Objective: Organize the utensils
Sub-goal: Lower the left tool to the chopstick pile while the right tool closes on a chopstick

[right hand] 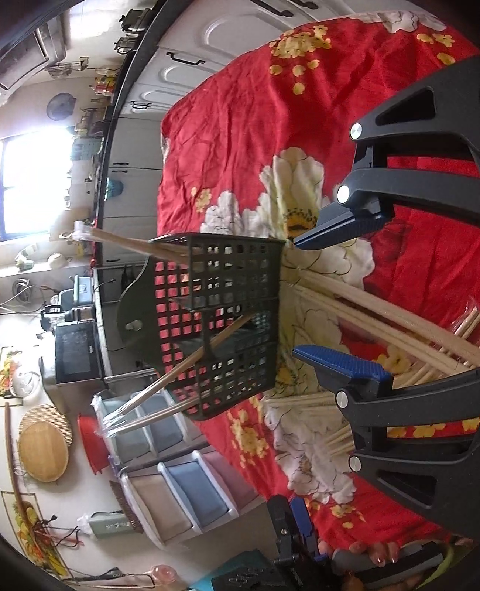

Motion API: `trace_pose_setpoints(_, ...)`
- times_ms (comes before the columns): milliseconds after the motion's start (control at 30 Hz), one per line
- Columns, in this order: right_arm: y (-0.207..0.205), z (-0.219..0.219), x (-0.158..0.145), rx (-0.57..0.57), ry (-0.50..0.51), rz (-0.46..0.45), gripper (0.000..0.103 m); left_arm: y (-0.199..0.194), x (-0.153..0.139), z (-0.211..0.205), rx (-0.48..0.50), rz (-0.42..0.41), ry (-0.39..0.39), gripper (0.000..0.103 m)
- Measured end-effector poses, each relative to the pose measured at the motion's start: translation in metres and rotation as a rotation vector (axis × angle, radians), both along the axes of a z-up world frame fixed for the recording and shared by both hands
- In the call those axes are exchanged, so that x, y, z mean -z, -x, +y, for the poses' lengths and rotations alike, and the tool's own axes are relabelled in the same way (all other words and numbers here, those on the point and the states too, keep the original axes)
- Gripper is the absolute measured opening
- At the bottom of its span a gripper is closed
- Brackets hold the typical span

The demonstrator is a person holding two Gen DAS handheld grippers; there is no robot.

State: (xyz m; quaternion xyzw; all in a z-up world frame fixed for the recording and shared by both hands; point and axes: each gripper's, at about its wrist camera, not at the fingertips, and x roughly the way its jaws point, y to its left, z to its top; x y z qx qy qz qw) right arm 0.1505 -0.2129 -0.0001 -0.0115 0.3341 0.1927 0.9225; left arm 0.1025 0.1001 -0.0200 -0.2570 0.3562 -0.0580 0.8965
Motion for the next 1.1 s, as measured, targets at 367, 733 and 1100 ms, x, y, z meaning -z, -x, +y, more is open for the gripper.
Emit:
trace_pose_setpoints(367, -0.002, -0.001, 0.008, -0.008, 0.006, 0.028, 0.051, 0.004, 0.025, 0.001, 0.023, 0.099, 0.077, 0.061)
trace_pose_setpoints(733, -0.011, 0.001, 0.021, -0.006, 0.027, 0.074, 0.049, -0.002, 0.043, -0.013, 0.087, 0.176, 0.164, 0.033)
trace_pose_setpoints(1100, -0.027, 0.002, 0.036, 0.006, 0.039, 0.146, 0.046, -0.015, 0.052, -0.010, 0.079, 0.196, 0.186, 0.018)
